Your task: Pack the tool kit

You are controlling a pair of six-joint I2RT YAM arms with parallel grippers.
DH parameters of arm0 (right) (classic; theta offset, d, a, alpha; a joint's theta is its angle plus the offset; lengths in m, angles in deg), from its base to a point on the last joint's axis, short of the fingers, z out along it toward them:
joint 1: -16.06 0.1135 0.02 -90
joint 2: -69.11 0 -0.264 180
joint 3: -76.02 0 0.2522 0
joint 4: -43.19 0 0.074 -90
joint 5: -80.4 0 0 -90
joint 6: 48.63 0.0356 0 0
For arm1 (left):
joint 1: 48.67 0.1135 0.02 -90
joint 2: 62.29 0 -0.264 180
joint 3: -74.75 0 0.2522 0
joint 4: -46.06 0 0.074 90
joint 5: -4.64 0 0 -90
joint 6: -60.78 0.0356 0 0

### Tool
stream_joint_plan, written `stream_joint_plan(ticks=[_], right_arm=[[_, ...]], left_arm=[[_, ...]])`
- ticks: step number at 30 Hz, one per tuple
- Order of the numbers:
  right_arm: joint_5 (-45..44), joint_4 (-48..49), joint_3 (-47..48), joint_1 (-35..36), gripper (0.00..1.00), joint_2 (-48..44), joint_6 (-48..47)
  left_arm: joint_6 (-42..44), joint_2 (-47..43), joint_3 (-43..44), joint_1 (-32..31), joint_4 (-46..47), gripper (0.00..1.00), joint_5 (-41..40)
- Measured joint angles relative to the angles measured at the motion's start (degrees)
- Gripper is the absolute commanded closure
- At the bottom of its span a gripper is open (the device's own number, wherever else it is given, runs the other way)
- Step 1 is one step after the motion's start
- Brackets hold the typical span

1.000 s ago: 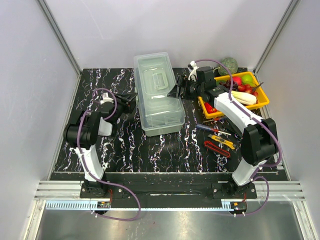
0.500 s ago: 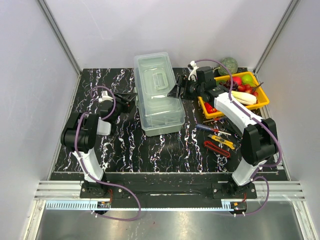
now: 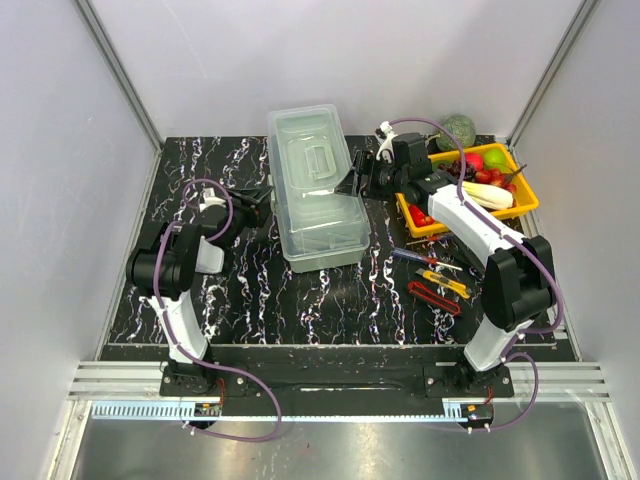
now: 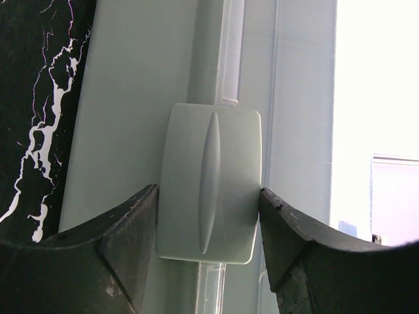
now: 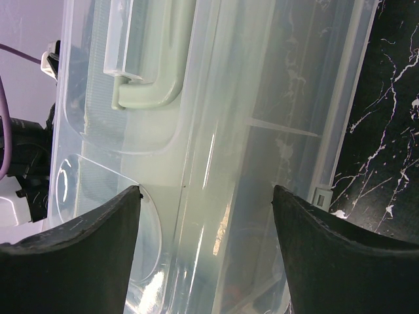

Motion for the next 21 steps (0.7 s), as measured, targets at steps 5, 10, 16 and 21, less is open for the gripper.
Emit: stream_joint_plan(ticks=[5, 10, 16, 21], right_arm=[[-0.02, 0.04, 0.39, 0.15, 0.19, 0.39, 0.11], [0.0, 0.02, 1.6, 0.59, 0.2, 1.53, 0.5], [-0.02, -0.02, 2.08, 0.74, 0.2, 1.95, 0.76], [0.0, -0.35, 2.49, 0.76, 0.21, 2.21, 1.11]], left_arm=[[-1.09, 0.04, -0.72, 0.28, 0.83, 0.81, -0.24], [-1.46, 0.04, -1.11, 1.22, 1.38, 0.84, 0.04], [-1.49, 0.04, -0.96, 1.62, 1.22, 0.87, 0.61], [-1.49, 0.04, -0.48, 1.79, 0.63, 0.89, 1.03]])
